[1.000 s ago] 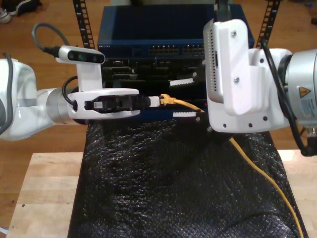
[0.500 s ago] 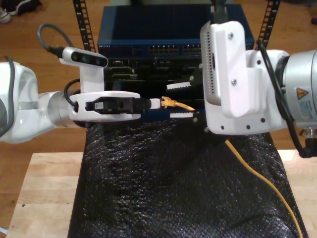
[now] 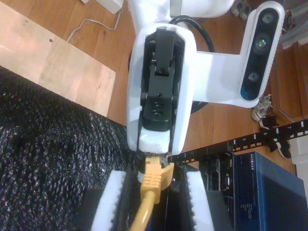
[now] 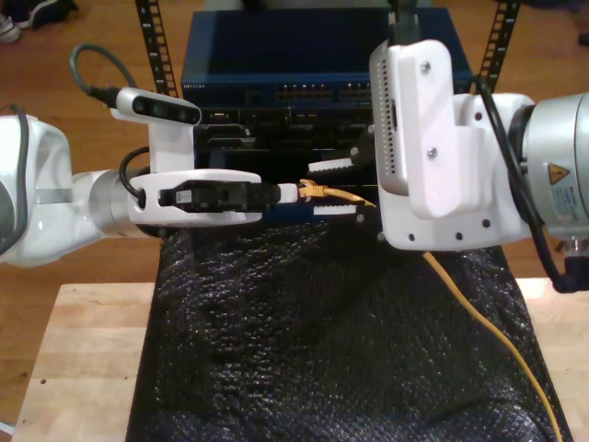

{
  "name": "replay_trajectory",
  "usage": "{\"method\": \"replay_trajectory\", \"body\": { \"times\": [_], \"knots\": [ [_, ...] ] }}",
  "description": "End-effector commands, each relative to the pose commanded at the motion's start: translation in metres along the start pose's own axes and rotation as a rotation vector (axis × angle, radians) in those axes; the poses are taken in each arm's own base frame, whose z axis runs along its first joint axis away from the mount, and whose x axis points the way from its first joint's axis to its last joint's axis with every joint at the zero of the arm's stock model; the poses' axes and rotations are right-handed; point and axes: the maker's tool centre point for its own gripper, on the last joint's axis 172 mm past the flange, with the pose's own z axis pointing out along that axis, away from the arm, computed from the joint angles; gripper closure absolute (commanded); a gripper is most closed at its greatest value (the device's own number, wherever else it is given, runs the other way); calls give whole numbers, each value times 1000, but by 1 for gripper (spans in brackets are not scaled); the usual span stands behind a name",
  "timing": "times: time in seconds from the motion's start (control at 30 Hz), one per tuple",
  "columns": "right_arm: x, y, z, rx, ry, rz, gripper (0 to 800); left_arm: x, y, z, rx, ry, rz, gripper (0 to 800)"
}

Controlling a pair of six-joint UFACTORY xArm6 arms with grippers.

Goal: Grab the cable and plug it in

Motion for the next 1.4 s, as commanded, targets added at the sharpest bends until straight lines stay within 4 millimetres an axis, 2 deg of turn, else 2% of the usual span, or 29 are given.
{"method": "replay_trajectory", "body": {
  "times": [0.27, 0.8, 0.93, 1.03, 1.13, 1.17, 1.2, 1.3, 1.4],
  "knots": [
    [1, 1, 0, -2, 1, 1, 583, -1, 0, 1, -4, -1, -2, 778],
    [2, 0, 0, -2, 10, 12, 619, -2, 2, 5, -21, -7, -5, 778],
    [1, 1, 0, -3, 10, 14, 660, -2, 2, 5, -21, -8, -6, 778],
    [2, 1, -1, -4, 10, 13, 729, -2, 2, 5, -21, -7, -5, 778],
    [3, 1, -1, -6, 16, 20, 764, -2, 2, 5, -21, -6, -6, 767],
    [3, 1, -1, -6, 18, 23, 773, -2, 2, 5, -21, -6, -6, 755],
    [3, 1, -1, -6, 18, 23, 779, -2, 2, 4, -21, -6, -6, 703],
    [3, 1, -1, -6, 19, 24, 794, -3, 2, 3, -35, 1, -16, 490],
    [3, 1, -1, -6, 19, 25, 798, -3, 1, 1, -43, 10, -20, 314]
  ]
}}
